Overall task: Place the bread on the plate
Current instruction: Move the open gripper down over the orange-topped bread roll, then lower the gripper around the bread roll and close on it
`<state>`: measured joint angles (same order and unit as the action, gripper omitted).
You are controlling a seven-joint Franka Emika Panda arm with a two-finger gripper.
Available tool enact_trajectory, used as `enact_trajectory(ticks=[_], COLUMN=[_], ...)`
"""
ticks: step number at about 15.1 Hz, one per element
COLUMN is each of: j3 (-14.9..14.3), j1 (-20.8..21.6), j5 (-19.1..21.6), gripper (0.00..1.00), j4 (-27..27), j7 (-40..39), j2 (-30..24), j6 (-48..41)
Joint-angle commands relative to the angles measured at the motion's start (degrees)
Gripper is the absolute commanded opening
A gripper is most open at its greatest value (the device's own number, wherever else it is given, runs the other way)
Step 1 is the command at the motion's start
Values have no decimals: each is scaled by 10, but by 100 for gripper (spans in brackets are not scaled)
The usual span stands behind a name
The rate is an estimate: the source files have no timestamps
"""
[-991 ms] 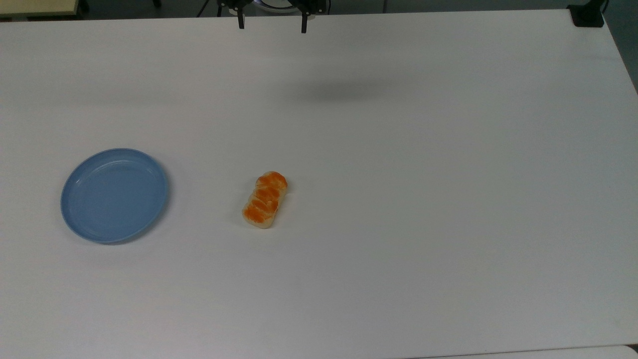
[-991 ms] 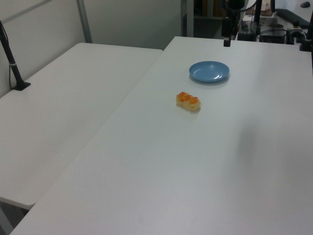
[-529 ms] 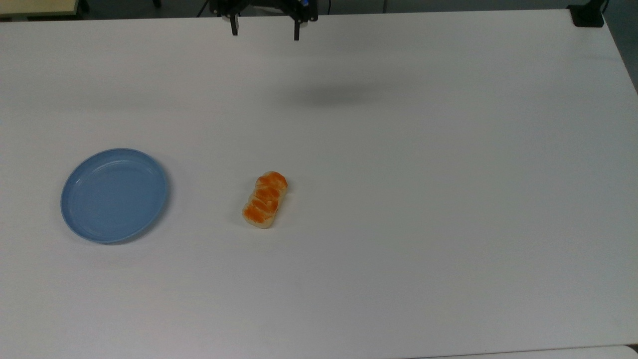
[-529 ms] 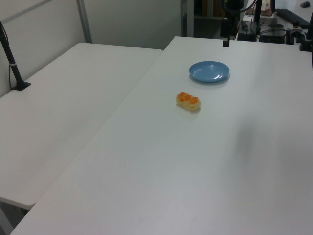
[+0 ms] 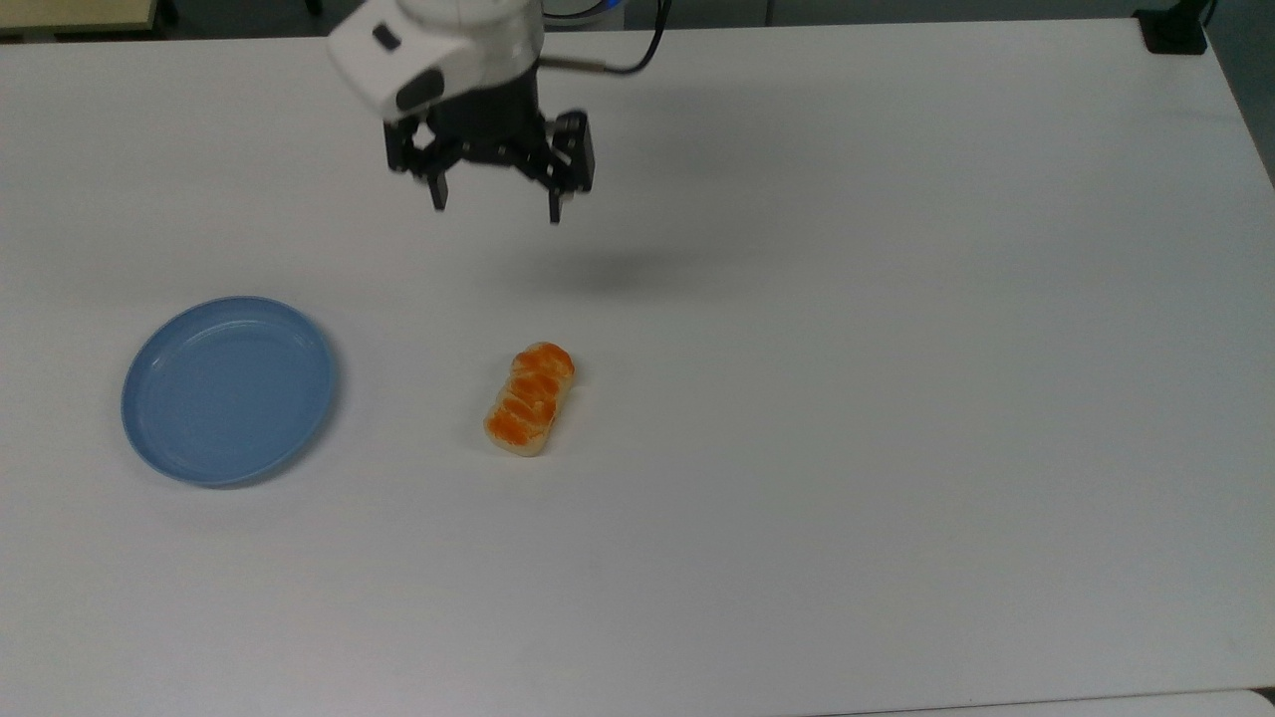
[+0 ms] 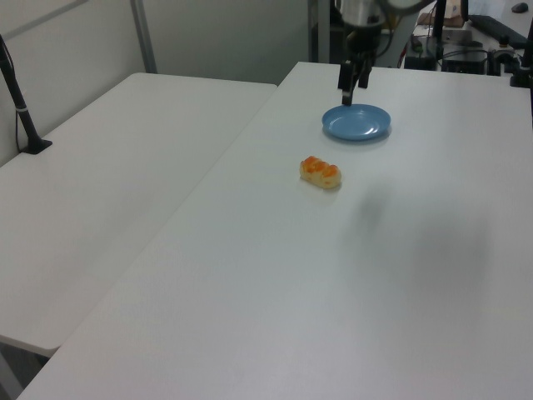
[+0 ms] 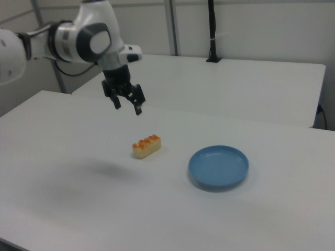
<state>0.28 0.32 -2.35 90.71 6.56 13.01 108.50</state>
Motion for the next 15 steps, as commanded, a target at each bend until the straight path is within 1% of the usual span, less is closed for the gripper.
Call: enact_trajectory(ticks=[1, 4, 9, 14, 15], j3=[-4, -4, -4, 0, 0], j1=[-2, -1, -2, -4, -2], j5=[6, 4, 0, 2, 0], gripper=[100, 100, 100, 100, 100], j4=[-7, -7, -7, -6, -6], j7=[30, 50, 103, 171, 173], j2=[60, 100, 146, 166, 171], j6=[56, 94, 124, 162, 169])
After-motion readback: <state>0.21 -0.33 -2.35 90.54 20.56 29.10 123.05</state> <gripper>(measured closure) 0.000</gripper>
